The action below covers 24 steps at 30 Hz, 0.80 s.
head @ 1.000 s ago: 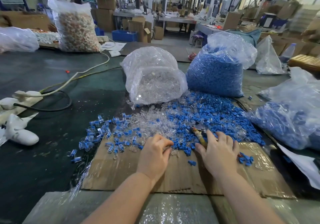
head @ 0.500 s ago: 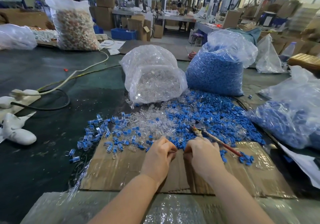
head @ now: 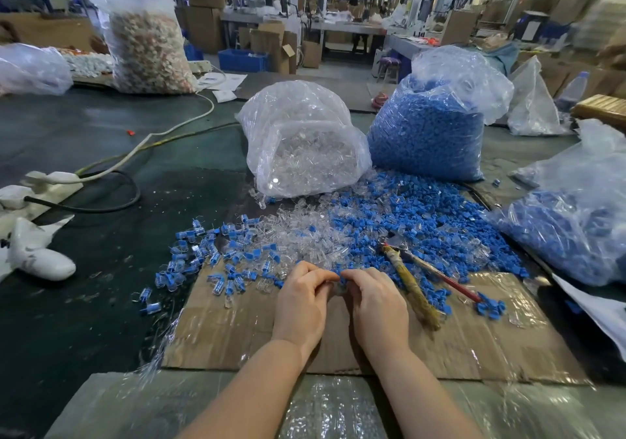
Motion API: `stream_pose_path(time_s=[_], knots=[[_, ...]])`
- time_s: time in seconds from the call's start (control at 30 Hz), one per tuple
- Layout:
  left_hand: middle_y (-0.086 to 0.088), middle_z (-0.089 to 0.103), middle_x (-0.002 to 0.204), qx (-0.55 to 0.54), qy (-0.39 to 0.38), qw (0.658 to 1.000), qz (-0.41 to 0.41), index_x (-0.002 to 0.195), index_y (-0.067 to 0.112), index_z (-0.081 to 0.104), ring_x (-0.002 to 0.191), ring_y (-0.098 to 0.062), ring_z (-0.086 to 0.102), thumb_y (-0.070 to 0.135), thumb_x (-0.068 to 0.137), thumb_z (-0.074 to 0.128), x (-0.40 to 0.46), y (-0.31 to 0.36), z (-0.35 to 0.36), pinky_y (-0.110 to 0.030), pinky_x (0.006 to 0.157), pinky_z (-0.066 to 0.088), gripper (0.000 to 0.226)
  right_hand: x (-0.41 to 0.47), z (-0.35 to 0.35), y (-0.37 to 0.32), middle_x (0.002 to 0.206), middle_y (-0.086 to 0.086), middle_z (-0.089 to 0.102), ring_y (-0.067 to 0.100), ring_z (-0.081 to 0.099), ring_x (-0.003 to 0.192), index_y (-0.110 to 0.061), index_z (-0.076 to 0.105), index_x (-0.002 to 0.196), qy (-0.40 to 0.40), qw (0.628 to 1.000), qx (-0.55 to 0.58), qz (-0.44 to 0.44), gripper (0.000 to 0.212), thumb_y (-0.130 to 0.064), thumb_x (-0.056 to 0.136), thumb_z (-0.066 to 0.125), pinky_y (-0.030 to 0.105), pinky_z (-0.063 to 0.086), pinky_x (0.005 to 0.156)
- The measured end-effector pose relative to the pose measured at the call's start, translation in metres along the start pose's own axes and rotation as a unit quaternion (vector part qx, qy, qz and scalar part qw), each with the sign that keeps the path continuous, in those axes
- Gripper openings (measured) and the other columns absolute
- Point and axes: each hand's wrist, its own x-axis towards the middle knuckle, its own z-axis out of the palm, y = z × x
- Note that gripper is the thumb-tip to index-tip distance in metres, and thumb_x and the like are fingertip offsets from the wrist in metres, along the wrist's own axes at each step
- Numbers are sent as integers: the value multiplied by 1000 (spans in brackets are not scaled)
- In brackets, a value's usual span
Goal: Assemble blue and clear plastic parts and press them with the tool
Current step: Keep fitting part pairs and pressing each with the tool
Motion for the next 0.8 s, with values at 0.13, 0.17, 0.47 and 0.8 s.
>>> stream_pose_path(time_s=[0.13, 0.17, 0.47, 0.8], knots=[[8, 55, 86, -4, 4, 1000, 1, 94, 11, 72, 78, -1, 51, 6, 84, 65, 0, -1, 0, 0, 73, 36, 14, -3, -1, -1, 101, 0, 67, 19, 59, 99, -13, 68, 107, 26, 1000, 11, 2, 24, -5, 87, 58, 24, 41, 84], [9, 55, 85, -6, 7, 1000, 2, 93, 11, 72, 77, -1, 51, 6, 84, 65, -1, -1, -1, 1, 74, 35, 13, -3, -1, -2, 99, 2, 68, 20, 60, 98, -11, 69, 105, 35, 999, 17, 5, 22, -3, 86, 59, 26, 43, 83], [7, 56, 86, 4, 1, 1000, -2, 96, 13, 72, 78, -3, 53, 6, 86, 61, -1, -2, 0, -2, 72, 37, 16, -7, -2, -3, 87, 3, 69, 23, 63, 85, -9, 69, 92, 65, 998, 21, -16, 13, -3, 81, 66, 29, 46, 74], [9, 63, 89, -40, 2, 998, -45, 102, 18, 69, 81, 1, 57, 5, 84, 64, -1, -5, 0, -2, 77, 42, 23, -7, -2, -1, 84, 5, 69, 25, 64, 80, -6, 70, 90, 91, 995, 33, -26, 18, 4, 75, 69, 23, 38, 75]])
